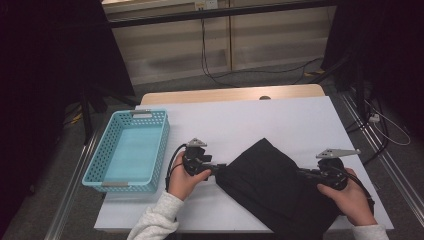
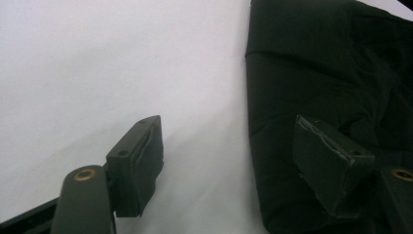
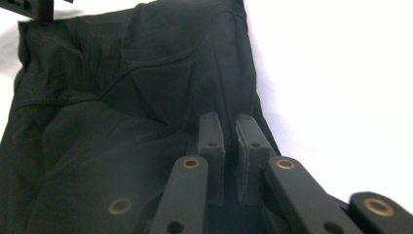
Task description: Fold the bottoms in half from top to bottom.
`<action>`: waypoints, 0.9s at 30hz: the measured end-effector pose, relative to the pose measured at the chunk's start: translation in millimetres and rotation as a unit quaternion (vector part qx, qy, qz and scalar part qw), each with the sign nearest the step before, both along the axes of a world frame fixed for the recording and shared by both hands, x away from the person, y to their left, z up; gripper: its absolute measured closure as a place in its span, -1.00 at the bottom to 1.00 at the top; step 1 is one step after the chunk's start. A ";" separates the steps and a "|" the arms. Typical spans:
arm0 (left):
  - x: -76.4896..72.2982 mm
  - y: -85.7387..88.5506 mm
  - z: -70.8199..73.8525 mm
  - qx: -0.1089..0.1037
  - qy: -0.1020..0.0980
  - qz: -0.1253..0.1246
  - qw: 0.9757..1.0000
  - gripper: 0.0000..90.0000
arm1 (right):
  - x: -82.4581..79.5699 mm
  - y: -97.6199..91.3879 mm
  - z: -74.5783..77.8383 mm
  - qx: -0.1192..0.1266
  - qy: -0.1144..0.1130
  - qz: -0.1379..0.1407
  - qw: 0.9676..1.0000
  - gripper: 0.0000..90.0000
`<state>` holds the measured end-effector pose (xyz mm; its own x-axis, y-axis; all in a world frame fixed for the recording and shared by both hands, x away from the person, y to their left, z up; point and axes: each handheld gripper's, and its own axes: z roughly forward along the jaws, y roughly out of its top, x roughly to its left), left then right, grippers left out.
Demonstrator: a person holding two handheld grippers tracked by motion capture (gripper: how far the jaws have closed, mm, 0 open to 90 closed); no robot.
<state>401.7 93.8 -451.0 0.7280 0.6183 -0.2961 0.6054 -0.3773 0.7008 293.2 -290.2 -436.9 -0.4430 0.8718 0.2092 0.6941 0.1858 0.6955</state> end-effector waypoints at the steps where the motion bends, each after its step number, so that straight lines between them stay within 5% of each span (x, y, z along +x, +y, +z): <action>1: 0.1 -0.6 -0.3 0.000 0.004 -0.005 1.000 -0.37 | -0.7 -0.9 -1.1 -0.002 0.001 0.001 1.000 0.84; 9: -2.0 -3.2 -1.1 -0.003 0.010 -0.009 1.000 -0.34 | -2.7 -1.4 -8.9 -0.022 0.007 0.000 1.000 0.72; 19: -5.1 -2.5 -5.9 0.000 0.023 -0.015 1.000 -0.29 | 11.6 9.2 1.1 -0.037 -0.054 -0.013 0.998 -0.09; 27: -7.6 -1.2 -6.9 0.002 0.028 -0.016 0.999 -0.21 | 40.1 26.6 0.6 -0.037 -0.081 -0.029 0.996 -0.28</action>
<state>394.0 92.6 -457.9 0.7305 0.5960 -0.3333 0.6304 -0.4008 0.6648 333.4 -263.6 -436.3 -0.4143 0.9072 0.0729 0.5854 0.2043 0.7846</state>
